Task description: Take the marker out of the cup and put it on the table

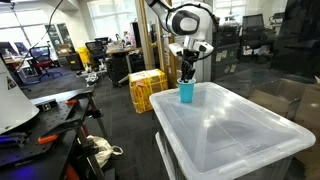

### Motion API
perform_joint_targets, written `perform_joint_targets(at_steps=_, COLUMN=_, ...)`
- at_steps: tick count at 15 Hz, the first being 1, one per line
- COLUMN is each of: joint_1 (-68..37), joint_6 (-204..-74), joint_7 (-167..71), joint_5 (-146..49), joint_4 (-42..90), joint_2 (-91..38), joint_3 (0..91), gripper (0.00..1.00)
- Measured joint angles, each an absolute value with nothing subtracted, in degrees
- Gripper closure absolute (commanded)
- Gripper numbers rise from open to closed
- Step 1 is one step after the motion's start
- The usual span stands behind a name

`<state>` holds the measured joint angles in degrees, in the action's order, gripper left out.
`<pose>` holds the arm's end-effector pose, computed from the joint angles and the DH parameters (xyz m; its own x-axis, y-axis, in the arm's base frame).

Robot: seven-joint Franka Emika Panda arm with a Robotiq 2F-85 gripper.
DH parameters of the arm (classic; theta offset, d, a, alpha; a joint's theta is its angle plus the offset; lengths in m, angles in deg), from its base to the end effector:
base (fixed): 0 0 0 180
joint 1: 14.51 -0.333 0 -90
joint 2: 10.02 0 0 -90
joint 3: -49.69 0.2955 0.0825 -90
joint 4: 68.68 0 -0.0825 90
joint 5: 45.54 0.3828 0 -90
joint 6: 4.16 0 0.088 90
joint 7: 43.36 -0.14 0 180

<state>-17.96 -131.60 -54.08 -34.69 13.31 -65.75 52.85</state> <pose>0.6668 0.0848 0.0520 0.9553 -0.1992 -0.2187 -0.2314 -0.9637 -0.1330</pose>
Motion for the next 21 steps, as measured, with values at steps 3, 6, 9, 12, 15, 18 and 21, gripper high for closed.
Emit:
perform_joint_targets(at_steps=3, joint_1=-17.9, joint_6=-130.7, joint_7=-54.1, joint_5=-34.7, joint_4=12.8, joint_2=-66.1, joint_3=52.9, gripper=0.45)
perform_joint_targets(at_steps=6, joint_1=-17.9, joint_6=-129.9, joint_7=-54.1, joint_5=-34.7, joint_4=12.1, joint_2=-66.5, joint_3=53.0, gripper=0.49)
perform_joint_targets(at_steps=9, joint_1=-17.9, joint_6=-128.9, joint_7=-54.1, joint_5=-34.6, joint_4=11.4, joint_2=-67.0, joint_3=53.0, gripper=0.72)
perform_joint_targets(at_steps=12, joint_1=-17.9, joint_6=-128.5, joint_7=-54.1, joint_5=-34.6, joint_4=11.0, joint_2=-67.3, joint_3=53.0, gripper=0.86)
perform_joint_targets(at_steps=15, joint_1=-17.9, joint_6=-128.3, joint_7=-54.1, joint_5=-34.6, joint_4=10.3, joint_2=-67.7, joint_3=53.0, gripper=0.85)
perform_joint_targets(at_steps=18, joint_1=-17.9, joint_6=-128.1, joint_7=-54.1, joint_5=-34.6, joint_4=9.9, joint_2=-67.8, joint_3=53.0, gripper=0.91)
perform_joint_targets(at_steps=21, joint_1=-17.9, joint_6=-128.0, joint_7=-54.1, joint_5=-34.6, joint_4=9.8, joint_2=-67.9, joint_3=53.0, gripper=0.92)
